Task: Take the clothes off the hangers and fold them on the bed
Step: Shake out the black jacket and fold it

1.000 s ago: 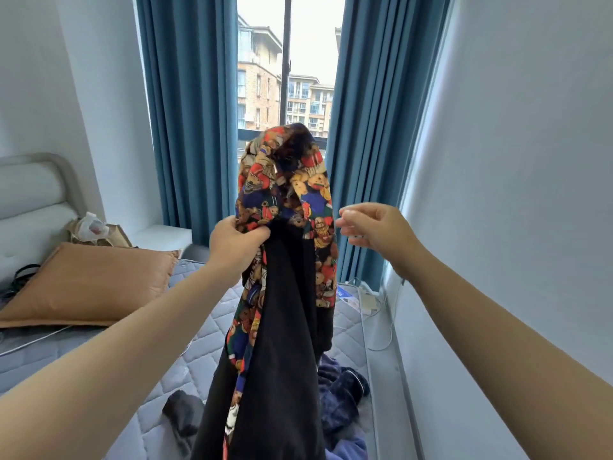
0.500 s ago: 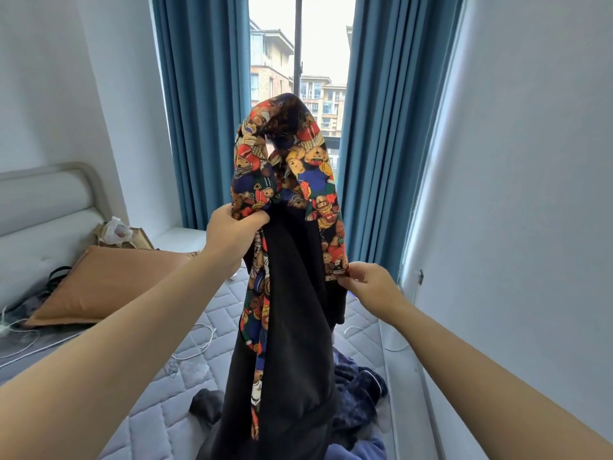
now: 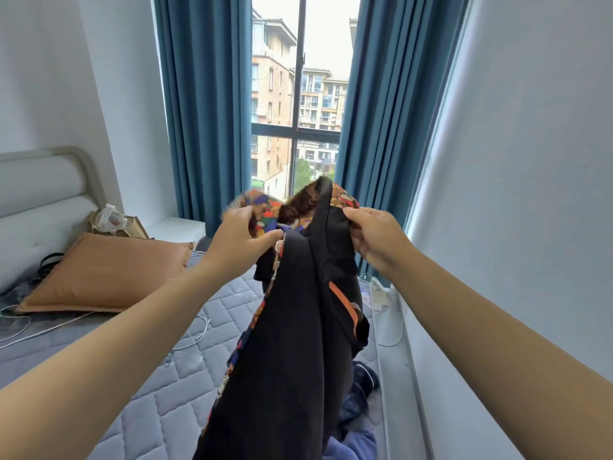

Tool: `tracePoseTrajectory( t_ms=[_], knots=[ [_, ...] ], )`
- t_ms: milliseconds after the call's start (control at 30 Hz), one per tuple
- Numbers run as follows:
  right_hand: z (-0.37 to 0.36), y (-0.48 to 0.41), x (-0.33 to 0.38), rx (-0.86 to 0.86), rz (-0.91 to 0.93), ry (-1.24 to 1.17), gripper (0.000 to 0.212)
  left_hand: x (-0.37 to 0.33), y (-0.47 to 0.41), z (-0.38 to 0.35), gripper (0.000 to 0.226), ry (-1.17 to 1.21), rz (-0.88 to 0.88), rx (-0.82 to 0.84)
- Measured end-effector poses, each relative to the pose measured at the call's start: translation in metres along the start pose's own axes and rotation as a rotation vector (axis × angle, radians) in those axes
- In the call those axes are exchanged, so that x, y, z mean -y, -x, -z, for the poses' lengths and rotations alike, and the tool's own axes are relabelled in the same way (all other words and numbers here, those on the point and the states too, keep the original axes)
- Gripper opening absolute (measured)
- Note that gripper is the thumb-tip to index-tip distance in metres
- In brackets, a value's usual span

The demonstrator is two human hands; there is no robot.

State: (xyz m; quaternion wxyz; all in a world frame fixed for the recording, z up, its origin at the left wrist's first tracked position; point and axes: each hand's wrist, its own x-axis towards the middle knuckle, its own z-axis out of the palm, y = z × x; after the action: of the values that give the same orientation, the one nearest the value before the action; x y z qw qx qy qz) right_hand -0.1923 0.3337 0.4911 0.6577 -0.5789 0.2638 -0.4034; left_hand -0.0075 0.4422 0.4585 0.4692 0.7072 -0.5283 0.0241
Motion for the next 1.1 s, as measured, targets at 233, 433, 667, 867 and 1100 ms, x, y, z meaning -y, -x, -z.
tracePoseTrajectory(
  t_ms=[233, 433, 667, 867, 1100],
  knots=[
    [-0.004, -0.009, 0.028, -0.18, 0.065, -0.177, 0.011, -0.022, 0.043, -0.02, 0.022, 0.092, -0.059, 0.031],
    [-0.009, -0.005, 0.037, -0.196, 0.065, -0.31, 0.014, -0.031, 0.052, -0.046, 0.041, 0.227, 0.073, 0.246],
    [0.01, 0.004, 0.055, -0.276, 0.109, -0.372, 0.014, -0.036, 0.065, -0.085, 0.018, 0.404, 0.166, 0.203],
    [0.056, 0.008, 0.054, -0.387, 0.126, -0.347, 0.011, -0.046, 0.056, -0.093, 0.021, 0.44, 0.122, 0.003],
    [0.114, 0.022, 0.018, -0.414, 0.003, 0.054, 0.015, -0.055, 0.016, -0.069, 0.015, 0.17, -0.073, -0.062]
  ],
)
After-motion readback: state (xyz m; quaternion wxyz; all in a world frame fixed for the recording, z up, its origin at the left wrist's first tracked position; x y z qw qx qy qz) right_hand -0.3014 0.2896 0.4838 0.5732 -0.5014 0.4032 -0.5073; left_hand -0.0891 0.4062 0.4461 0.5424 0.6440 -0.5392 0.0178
